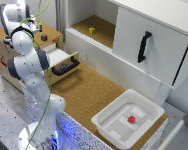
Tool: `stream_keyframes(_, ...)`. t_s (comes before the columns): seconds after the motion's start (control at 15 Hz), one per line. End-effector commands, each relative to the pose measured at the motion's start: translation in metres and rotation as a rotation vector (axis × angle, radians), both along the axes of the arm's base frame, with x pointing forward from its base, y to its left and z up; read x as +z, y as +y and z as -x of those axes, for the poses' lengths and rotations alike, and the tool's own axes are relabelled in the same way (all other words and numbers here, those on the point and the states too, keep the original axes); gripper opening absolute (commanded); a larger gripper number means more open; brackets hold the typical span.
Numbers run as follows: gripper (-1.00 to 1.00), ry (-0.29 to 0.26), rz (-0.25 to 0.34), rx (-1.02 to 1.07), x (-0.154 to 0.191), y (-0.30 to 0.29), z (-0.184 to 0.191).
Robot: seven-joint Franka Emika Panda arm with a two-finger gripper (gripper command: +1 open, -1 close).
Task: Push down the green button to turn off the green light
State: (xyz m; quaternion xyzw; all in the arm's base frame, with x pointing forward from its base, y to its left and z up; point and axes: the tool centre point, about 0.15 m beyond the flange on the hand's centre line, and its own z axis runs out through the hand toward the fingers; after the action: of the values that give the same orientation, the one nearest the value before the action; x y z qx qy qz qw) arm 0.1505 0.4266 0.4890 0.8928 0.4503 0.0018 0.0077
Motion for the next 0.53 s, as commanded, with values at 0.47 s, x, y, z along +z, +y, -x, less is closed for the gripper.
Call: stream_keyframes(0.47, -1.0, -0.014, -0.098, -0.025, -0.032, 0.013, -0.007)
